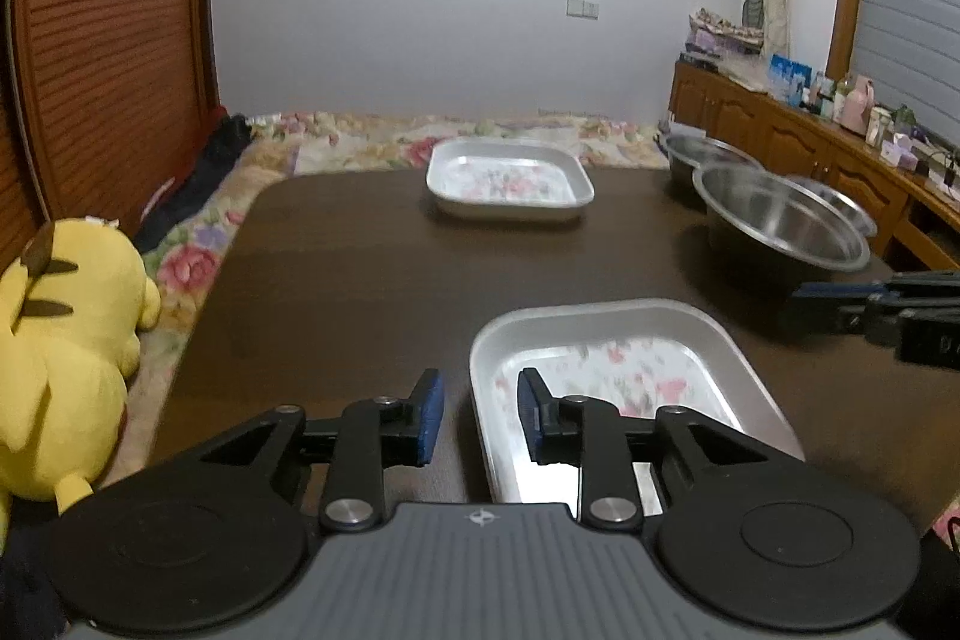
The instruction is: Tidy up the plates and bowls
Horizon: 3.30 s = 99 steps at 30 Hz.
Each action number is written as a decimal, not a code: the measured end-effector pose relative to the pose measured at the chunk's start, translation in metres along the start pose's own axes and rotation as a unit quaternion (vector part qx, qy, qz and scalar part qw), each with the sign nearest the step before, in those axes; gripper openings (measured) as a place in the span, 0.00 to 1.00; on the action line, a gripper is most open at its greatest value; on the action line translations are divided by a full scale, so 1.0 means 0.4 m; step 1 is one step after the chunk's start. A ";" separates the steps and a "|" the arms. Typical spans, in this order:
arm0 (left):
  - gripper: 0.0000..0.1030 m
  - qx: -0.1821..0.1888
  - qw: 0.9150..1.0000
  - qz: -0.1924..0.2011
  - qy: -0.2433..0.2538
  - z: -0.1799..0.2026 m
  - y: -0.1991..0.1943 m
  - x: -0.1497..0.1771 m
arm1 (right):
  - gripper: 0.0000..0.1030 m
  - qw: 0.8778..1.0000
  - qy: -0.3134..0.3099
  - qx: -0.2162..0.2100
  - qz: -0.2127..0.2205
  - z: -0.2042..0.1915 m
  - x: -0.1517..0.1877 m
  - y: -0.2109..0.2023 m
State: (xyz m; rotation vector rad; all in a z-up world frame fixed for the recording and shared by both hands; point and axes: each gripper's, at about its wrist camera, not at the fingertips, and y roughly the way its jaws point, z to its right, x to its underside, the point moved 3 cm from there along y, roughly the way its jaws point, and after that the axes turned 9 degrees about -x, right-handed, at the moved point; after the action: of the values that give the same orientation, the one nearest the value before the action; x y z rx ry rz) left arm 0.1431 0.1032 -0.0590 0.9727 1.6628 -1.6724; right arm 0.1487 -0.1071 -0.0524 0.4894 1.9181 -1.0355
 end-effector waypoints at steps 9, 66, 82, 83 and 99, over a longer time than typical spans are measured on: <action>0.33 0.001 0.999 0.031 0.012 0.003 -0.001 -0.098 | 0.16 0.999 -0.018 0.008 0.031 0.028 -0.126 -0.037; 0.31 0.012 0.998 -0.048 0.029 -0.020 0.550 -0.330 | 0.33 0.982 -0.006 0.034 -0.187 0.314 -0.347 0.472; 0.19 0.013 0.998 -0.058 0.020 -0.024 0.584 -0.317 | 0.20 0.979 -0.005 0.020 -0.204 0.315 -0.326 0.486; 0.19 0.016 0.998 -0.059 0.016 -0.026 0.586 -0.318 | 0.20 0.979 -0.005 0.020 -0.203 0.315 -0.325 0.486; 0.09 0.016 0.998 -0.052 0.015 -0.020 0.523 -0.319 | 0.15 0.981 0.011 0.011 -0.193 0.310 -0.324 0.467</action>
State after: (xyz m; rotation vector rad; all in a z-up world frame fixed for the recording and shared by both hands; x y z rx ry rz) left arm 0.3873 0.0886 -0.0733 0.9450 1.7379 -1.7659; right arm 0.4068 -0.0929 -0.0648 0.1395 2.0706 -1.3017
